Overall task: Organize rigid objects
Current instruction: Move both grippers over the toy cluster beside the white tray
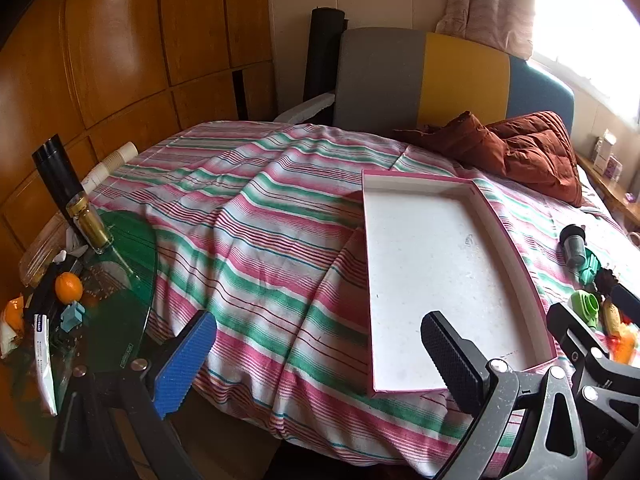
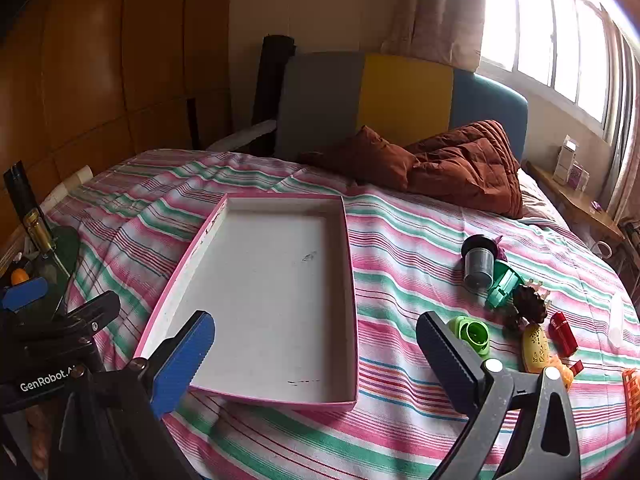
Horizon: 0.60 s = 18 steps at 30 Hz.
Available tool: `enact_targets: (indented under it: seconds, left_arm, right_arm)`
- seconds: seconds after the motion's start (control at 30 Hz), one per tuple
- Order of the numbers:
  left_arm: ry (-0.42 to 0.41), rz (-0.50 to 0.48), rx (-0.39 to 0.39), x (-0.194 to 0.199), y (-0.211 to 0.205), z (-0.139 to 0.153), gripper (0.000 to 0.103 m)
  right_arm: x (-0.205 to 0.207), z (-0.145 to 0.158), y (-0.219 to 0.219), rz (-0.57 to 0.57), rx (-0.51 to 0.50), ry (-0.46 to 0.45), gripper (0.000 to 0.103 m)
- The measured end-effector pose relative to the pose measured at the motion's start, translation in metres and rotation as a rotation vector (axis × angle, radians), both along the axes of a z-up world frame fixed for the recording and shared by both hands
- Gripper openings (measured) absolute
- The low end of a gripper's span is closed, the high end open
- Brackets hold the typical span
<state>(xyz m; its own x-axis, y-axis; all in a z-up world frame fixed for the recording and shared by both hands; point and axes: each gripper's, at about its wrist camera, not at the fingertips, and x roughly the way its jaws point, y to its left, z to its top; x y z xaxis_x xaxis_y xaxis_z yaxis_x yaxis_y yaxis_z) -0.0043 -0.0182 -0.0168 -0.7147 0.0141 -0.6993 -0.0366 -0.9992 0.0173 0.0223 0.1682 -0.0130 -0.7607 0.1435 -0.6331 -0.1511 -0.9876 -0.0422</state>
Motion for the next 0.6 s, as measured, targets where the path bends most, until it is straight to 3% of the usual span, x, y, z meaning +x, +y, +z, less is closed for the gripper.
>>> enact_targets:
  seconds: [0.23,0.6]
  left_arm:
    - [-0.043,-0.015,0.005,-0.004,0.001,-0.007,0.103]
    - [-0.026,-0.053,-0.021,-0.005,0.006,-0.005,0.103]
  right_arm:
    - [0.001,-0.004,0.003,0.014,-0.003,-0.014,0.103]
    - [-0.001,0.003,0.011,0.023,0.02,-0.003,0.103]
